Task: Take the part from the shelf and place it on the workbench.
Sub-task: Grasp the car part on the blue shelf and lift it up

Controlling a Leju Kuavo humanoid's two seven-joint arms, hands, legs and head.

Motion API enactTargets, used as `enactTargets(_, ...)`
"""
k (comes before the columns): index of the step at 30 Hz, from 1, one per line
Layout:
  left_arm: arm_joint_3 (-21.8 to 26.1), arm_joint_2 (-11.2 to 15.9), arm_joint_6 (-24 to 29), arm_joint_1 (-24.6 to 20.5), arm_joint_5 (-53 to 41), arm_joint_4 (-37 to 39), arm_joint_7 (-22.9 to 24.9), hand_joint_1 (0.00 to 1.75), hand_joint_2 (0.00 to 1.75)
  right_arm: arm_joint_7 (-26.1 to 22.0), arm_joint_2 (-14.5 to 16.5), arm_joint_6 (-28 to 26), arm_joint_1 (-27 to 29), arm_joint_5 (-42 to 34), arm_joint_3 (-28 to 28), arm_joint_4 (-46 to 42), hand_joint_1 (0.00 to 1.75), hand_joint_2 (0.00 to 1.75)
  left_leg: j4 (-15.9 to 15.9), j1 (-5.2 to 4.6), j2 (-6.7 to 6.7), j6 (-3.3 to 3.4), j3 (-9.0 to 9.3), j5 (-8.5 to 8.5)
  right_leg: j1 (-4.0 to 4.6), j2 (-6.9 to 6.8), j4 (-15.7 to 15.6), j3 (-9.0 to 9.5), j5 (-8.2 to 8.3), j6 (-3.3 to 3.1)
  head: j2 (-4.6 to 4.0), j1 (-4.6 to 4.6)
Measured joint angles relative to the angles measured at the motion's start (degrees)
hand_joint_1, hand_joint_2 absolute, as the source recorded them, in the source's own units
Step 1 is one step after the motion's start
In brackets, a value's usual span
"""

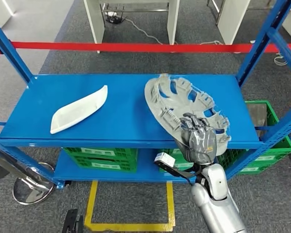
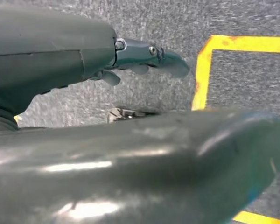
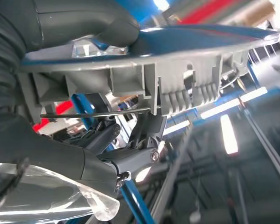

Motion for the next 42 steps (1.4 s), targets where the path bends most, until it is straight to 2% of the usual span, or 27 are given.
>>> enactTargets(2, -0.1, 0.0, 0.1, 0.1, -0.2, 0.0, 0.0, 0.00, 0.00, -4.7, 2.6, -0.1, 1.8, -1.0, -3.3, -3.3, 1.75, 1.75, -0.5, 0.00, -0.05, 0.39, 0.02, 0.00, -0.05, -0.08, -0.1, -0.17, -0.07, 0.62, 0.00, -0.02)
enactTargets(4, -0.2, 0.0, 0.2, 0.2, -0.4, 0.0, 0.0, 0.00, 0.00, -8.1, 4.8, -0.1, 3.0, -2.4, -6.0, -6.2, 1.75, 1.75, -1.1, 0.25, -0.04, 0.92, 0.30, 0.20, -0.09, -0.04, 1.3, -0.91, -1.29, 1.17, 0.00, 0.12)
enactTargets(5, -0.2, 0.0, 0.2, 0.1, -0.5, 0.0, 0.0, 0.00, 0.00, -8.8, 5.6, -0.1, 3.3, -2.8, -6.9, -7.2, 1.75, 1.75, -1.3, 0.37, -0.02, 1.17, 0.44, 0.27, -0.15, 0.00, 3.6, -2.04, -2.66, 1.39, 0.00, 0.19)
enactTargets(7, -0.3, 0.0, 0.2, 0.1, -0.5, 0.0, 0.0, 0.00, 0.00, -9.4, 6.7, 0.0, 3.9, -3.2, -8.4, -8.7, 1.75, 1.75, -1.3, 0.34, 0.01, 1.46, 0.49, 0.22, -0.29, 0.04, 11.1, -5.68, -6.04, 1.76, 0.00, 0.29)
enactTargets(8, -0.3, 0.0, 0.2, 0.1, -0.5, 0.0, 0.0, 0.00, 0.00, -9.5, 7.0, 0.0, 4.2, -3.3, -9.0, -9.2, 1.75, 1.75, -1.3, 0.32, 0.01, 1.53, 0.51, 0.19, -0.35, 0.04, 14.4, -7.37, -7.01, 1.90, 0.00, 0.28)
enactTargets(9, -0.3, 0.0, 0.2, 0.2, -0.5, 0.0, 0.0, 0.00, 0.00, -9.6, 7.2, 0.0, 4.6, -3.3, -9.5, -9.6, 1.75, 1.75, -1.3, 0.31, 0.00, 1.54, 0.54, 0.16, -0.38, 0.03, 15.9, -8.30, -7.00, 1.99, 0.00, 0.29)
enactTargets(10, -0.3, 0.0, 0.2, 0.2, -0.5, 0.0, 0.0, 0.00, 0.00, -9.6, 7.4, 0.0, 4.8, -3.4, -9.9, -9.9, 1.75, 1.75, -1.3, 0.31, -0.02, 1.53, 0.58, 0.13, -0.40, 0.03, 15.0, -8.09, -5.83, 1.99, 0.00, 0.30)
enactTargets(11, -0.4, -0.1, 0.2, 0.2, -0.5, 0.0, 0.0, 0.00, 0.00, -9.6, 7.6, 0.0, 5.0, -3.4, -10.1, -10.2, 1.75, 1.75, -1.3, 0.31, -0.03, 1.46, 0.66, 0.08, -0.42, 0.02, 12.2, -6.85, -3.90, 1.90, 0.00, 0.30)
enactTargets(13, -0.4, -0.1, 0.2, 0.2, -0.6, 0.0, 0.0, 0.00, 0.00, -9.6, 8.1, 0.0, 5.1, -3.4, -10.5, -10.8, 1.75, 1.75, -1.1, 0.19, -0.07, 1.14, 0.74, -0.10, -0.39, 0.00, 4.2, -2.96, -0.38, 1.54, 0.00, 0.30)
enactTargets(14, -0.5, -0.1, 0.2, 0.2, -0.6, 0.0, 0.0, 0.00, 0.00, -9.6, 8.2, 0.0, 5.2, -3.4, -10.7, -11.1, 1.75, 1.75, -1.0, 0.09, -0.08, 0.88, 0.67, -0.15, -0.34, 0.03, 1.6, -1.55, 0.39, 1.33, 0.00, 0.26)
enactTargets(17, -0.5, -0.2, 0.2, 0.2, -0.6, 0.0, 0.0, 0.00, 0.00, -10.1, 8.6, 0.0, 5.4, -4.2, -11.1, -11.5, 1.75, 1.75, -0.9, -0.03, -0.05, 0.01, 0.48, -0.13, -0.21, 0.23, -0.1, -0.63, 0.40, 0.59, 0.00, 0.18)
enactTargets(19, -0.5, -0.2, 0.2, 0.2, -0.7, 0.0, -0.1, 0.00, 0.00, -10.6, 9.0, 0.0, 5.6, -5.6, -11.4, -12.0, 1.75, 1.75, 0.1, 0.08, -0.02, -0.68, 0.16, -1.10, -0.39, 0.21, -0.3, -0.48, 0.53, -0.07, 0.00, 0.09)
enactTargets(20, -0.5, -0.2, 0.2, 0.2, -0.7, 0.0, -0.2, 0.00, 0.00, -10.7, 9.2, 0.0, 5.8, -6.3, -11.5, -12.4, 1.75, 1.75, 2.1, 0.16, -0.02, -1.03, -0.65, -2.39, -0.51, 0.15, -0.4, -0.39, 0.59, -0.41, 0.00, 0.01)
enactTargets(23, -0.5, -0.1, 0.3, 0.3, -0.7, 0.0, -0.2, 0.00, 0.00, -11.1, 9.8, 0.0, 6.6, -7.8, -11.6, -14.4, 1.75, 1.75, 12.7, 0.38, 0.00, -1.70, -5.42, -7.34, -0.47, 0.06, -0.4, -0.28, 0.46, -0.92, 0.00, -0.15)
enactTargets(24, -0.5, -0.1, 0.3, 0.3, -0.8, 0.0, -0.2, 0.00, 0.00, -11.2, 9.8, 0.0, 6.9, -8.2, -11.6, -15.4, 1.75, 1.75, 14.9, 0.40, 0.00, -1.78, -6.45, -7.73, -0.45, 0.07, -0.4, -0.21, 0.39, -0.96, 0.00, -0.16)
enactTargets(25, -0.5, -0.1, 0.4, 0.4, -0.8, 0.0, -0.2, 0.00, 0.00, -11.2, 9.9, 0.0, 7.2, -8.5, -11.5, -16.3, 1.75, 1.75, 15.0, 0.41, 0.00, -1.78, -6.54, -6.98, -0.44, 0.08, -0.3, -0.11, 0.31, -0.97, 0.00, -0.16)
enactTargets(26, -0.5, 0.0, 0.4, 0.4, -0.8, 0.0, -0.2, 0.00, 0.00, -11.2, 9.9, 0.0, 7.5, -8.8, -11.4, -17.4, 1.75, 1.75, 13.1, 0.41, 0.00, -1.71, -5.69, -5.28, -0.44, 0.12, -0.3, 0.03, 0.21, -0.93, 0.00, -0.15)
enactTargets(28, -0.5, 0.0, 0.5, 0.4, -0.9, 0.0, -0.2, 0.00, 0.00, -11.2, 9.9, 0.0, 7.9, -9.1, -11.0, -19.5, 1.75, 1.75, 5.9, 0.33, 0.00, -1.31, -2.41, -1.21, -0.34, 0.23, -0.2, 0.33, -0.07, -0.69, 0.00, -0.14)
enactTargets(29, -0.5, 0.0, 0.6, 0.4, -0.9, 0.0, -0.3, 0.00, 0.00, -11.2, 9.9, 0.0, 8.0, -9.8, -10.8, -20.7, 1.75, 1.75, 2.8, 0.26, 0.00, -1.04, -1.00, -0.17, -0.22, 0.29, -0.1, 0.34, -0.20, -0.47, 0.00, -0.15)
enactTargets(30, -0.5, 0.0, 0.6, 0.3, -0.9, 0.0, -0.3, 0.00, 0.00, -11.2, 10.0, 0.0, 8.1, -11.2, -10.4, -22.0, 1.75, 1.75, 0.8, 0.19, -0.01, -0.77, -0.18, 0.14, -0.11, 0.31, 0.0, 0.25, -0.28, -0.23, 0.00, -0.14)
enactTargets(33, -0.5, 0.1, 0.5, 0.6, -0.8, 0.0, -1.1, 0.00, 0.00, -11.2, 9.8, -0.2, 8.7, -17.8, -7.8, -25.2, 1.75, 1.75, -0.5, 0.25, -0.03, -0.07, 0.19, -0.34, -0.04, 0.22, 0.1, -0.17, -0.49, 0.55, 0.00, -0.12)
enactTargets(35, -0.5, 0.0, -0.2, 0.8, -0.8, 0.0, -2.8, 0.00, 0.00, -11.2, 9.1, -0.3, 9.4, -19.6, -5.2, -27.0, 1.75, 1.75, -0.9, 0.48, 0.02, 0.53, 0.44, -0.21, -0.11, 0.20, 2.1, -1.18, -1.95, 1.15, 0.00, -0.06)
enactTargets(38, -0.5, 0.0, -1.3, 0.7, -0.6, 0.0, -5.9, 0.00, 0.00, -11.4, 7.5, -0.3, 9.9, -19.3, -1.5, -29.8, 1.75, 1.75, -1.0, 0.51, 0.07, 1.21, 0.55, -0.29, -0.30, 0.20, 12.3, -6.05, -6.72, 1.78, 0.00, 0.00)
enactTargets(39, -0.5, 0.1, -1.4, 0.7, -0.5, 0.0, -6.5, 0.00, 0.00, -11.4, 7.0, -0.3, 10.1, -18.9, -0.5, -30.6, 1.75, 1.75, -1.0, 0.50, 0.06, 1.26, 0.60, -0.33, -0.37, 0.19, 15.2, -7.56, -7.55, 1.91, 0.00, -0.01)
enactTargets(40, -0.5, 0.1, -1.4, 0.8, -0.5, 0.0, -6.9, 0.00, 0.00, -11.4, 6.4, -0.3, 10.2, -18.5, 0.3, -31.1, 1.75, 1.75, -0.9, 0.51, 0.03, 1.28, 0.66, -0.38, -0.44, 0.18, 16.3, -8.23, -7.34, 2.00, 0.00, 0.01)
enactTargets(41, -0.5, 0.1, -1.5, 0.8, -0.5, 0.0, -7.2, 0.00, 0.00, -11.4, 5.9, -0.3, 10.3, -18.0, 1.0, -31.6, 1.75, 1.75, -0.9, 0.53, -0.02, 1.23, 0.75, -0.43, -0.52, 0.17, 15.1, -7.81, -6.00, 2.02, 0.00, 0.02)
enactTargets(42, -0.5, 0.1, -1.6, 0.9, -0.5, 0.0, -7.5, 0.00, 0.00, -11.4, 5.4, -0.3, 10.4, -17.6, 1.7, -32.1, 1.75, 1.75, -0.8, 0.56, -0.09, 1.10, 0.86, -0.54, -0.63, 0.13, 11.8, -6.30, -3.83, 2.02, 0.00, 0.02)
